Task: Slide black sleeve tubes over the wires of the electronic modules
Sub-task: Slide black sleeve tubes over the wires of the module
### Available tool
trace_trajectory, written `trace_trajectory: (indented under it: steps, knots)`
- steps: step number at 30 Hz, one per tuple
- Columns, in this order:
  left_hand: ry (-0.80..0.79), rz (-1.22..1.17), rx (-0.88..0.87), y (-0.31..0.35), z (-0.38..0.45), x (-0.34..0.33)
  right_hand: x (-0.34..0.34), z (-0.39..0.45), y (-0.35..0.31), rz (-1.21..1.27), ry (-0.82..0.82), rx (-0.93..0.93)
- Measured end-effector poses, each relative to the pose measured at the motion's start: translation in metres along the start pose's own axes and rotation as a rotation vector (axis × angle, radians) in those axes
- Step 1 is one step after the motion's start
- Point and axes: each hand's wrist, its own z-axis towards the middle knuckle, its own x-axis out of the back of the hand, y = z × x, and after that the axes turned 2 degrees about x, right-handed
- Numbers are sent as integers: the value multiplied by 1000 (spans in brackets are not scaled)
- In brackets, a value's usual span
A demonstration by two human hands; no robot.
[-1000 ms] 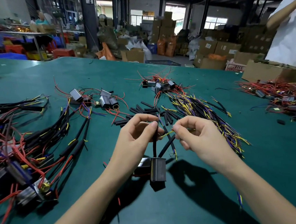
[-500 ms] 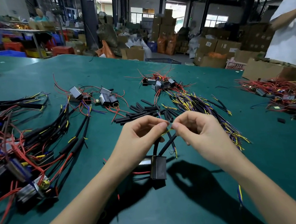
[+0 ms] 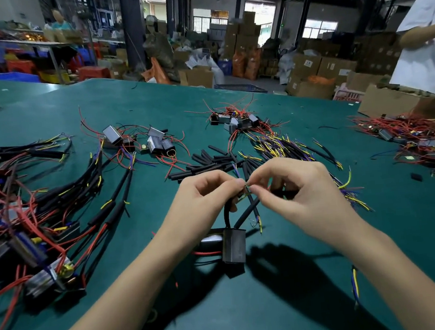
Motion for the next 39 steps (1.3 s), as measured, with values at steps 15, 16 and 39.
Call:
trace_trajectory:
  steps: [15, 16, 39]
  knots:
    - [20, 425, -397, -5, -6, -6, 9, 1, 6, 280, -122, -162]
    - [28, 465, -417, -5, -6, -6, 10, 0, 7, 291, -137, -173]
    - [-84, 476, -198, 0, -5, -4, 12, -6, 0, -257, -141, 193]
